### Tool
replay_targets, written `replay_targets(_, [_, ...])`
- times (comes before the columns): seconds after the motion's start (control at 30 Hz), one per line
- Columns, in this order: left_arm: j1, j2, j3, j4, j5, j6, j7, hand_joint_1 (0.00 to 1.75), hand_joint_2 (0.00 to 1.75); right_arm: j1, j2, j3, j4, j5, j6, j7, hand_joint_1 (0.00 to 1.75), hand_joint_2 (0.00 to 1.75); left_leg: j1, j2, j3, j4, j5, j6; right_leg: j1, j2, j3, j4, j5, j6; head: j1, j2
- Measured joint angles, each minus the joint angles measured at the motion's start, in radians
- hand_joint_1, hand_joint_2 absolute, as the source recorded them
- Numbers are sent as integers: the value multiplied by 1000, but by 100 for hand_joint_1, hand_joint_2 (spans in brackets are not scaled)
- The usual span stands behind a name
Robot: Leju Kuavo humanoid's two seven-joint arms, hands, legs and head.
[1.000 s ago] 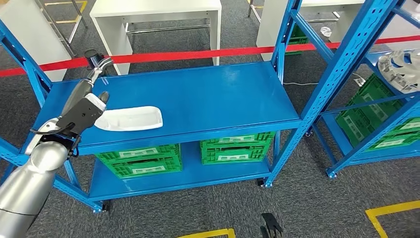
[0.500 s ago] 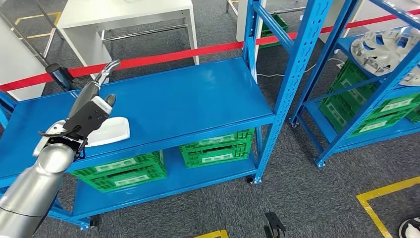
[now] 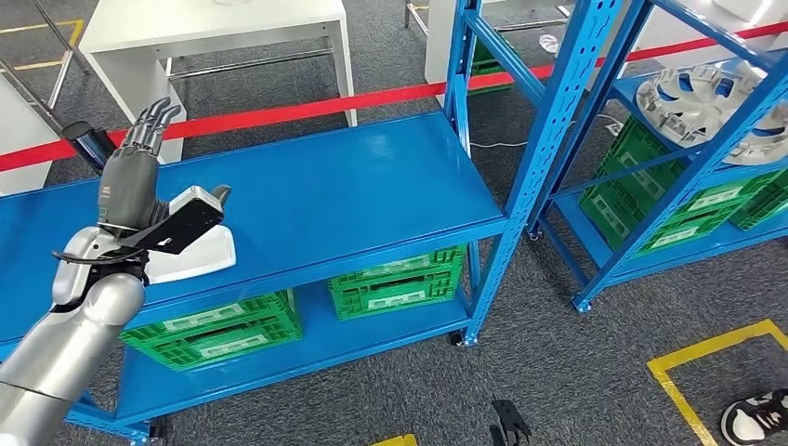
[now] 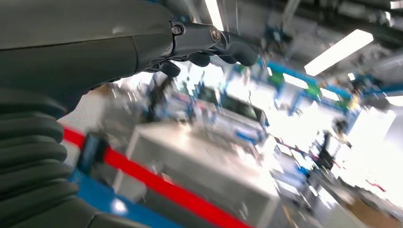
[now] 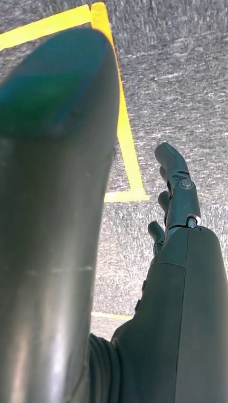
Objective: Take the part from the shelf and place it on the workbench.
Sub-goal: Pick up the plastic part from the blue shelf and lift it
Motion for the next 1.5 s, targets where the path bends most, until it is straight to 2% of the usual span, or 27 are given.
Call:
replay_targets(0.07, [-12, -3, -5, 56, -56, 52, 9, 0, 175, -1, 0, -1, 0, 2, -2, -2, 0, 0, 0, 0, 0, 0, 0, 3, 0, 0, 2, -3, 1, 2, 0, 0])
replay_targets(0.13, [-18, -3, -7, 103, -69, 62, 8, 0, 175, -1, 0, -3, 0, 6, -3, -2, 0, 0, 0, 0, 0, 0, 0, 5, 0, 0, 4, -5, 3, 4, 0, 0])
replay_targets(0.27, [-29, 4, -10, 184, -72, 13, -24, 0, 175, 0, 0, -7, 0, 13, -1, 1, 0, 0, 0, 0, 0, 0, 1, 8, -1, 0, 5, -7, 4, 7, 0, 0])
replay_targets(0.43, [-38, 27, -9, 253, 14, -167, -139, 0, 175, 1, 0, -8, 0, 16, 8, 2, 0, 0, 0, 0, 0, 0, 1, 8, -3, 0, 4, -8, 5, 8, 0, 0])
replay_targets(0.53, [-31, 36, 18, 270, 167, -304, -244, 0, 175, 2, 0, -9, 0, 18, 9, 1, 0, 0, 0, 0, 0, 0, 1, 8, -2, 0, 4, -8, 5, 7, 0, 0])
replay_targets(0.63, [-8, 37, 79, 265, 391, -500, -326, 0, 175, 2, 0, -10, 0, 20, 10, 0, 0, 0, 0, 0, 0, -1, 1, 8, -2, 0, 4, -8, 4, 7, 0, 0])
replay_targets(0.73, [31, 37, 156, 228, 559, -669, -352, 0, 175, 2, 0, -10, 0, 21, 11, 0, 0, 0, 1, 0, 0, -2, 1, 8, -2, 0, 3, -8, 4, 7, 0, 0])
replay_targets(0.8, [53, 42, 189, 196, 592, -713, -353, 0, 175, 3, 0, -11, 0, 23, 12, 0, 0, 0, 1, 0, 0, -2, 1, 8, -2, 0, 3, -8, 4, 7, 0, 0])
replay_targets(0.93, [80, 59, 204, 146, 567, -712, -345, 0, 175, 3, -2, -14, 0, 25, 14, 0, 0, 0, 1, 0, 0, -2, 1, 8, -2, 0, 3, -8, 3, 7, 0, 0])
replay_targets(1.13, [83, 65, 195, 150, 454, -645, -338, 0, 175, 2, -2, -18, 0, 26, 16, 0, 0, 0, 1, 0, 0, -2, 1, 8, -2, 0, 3, -8, 3, 7, 0, 0])
replay_targets(1.5, [63, 57, 62, 221, 248, -496, -317, 0, 175, 2, -2, -34, 0, 27, 10, 0, 0, 0, 1, 0, 0, -2, 1, 8, -2, 0, 3, -8, 3, 7, 0, 0])
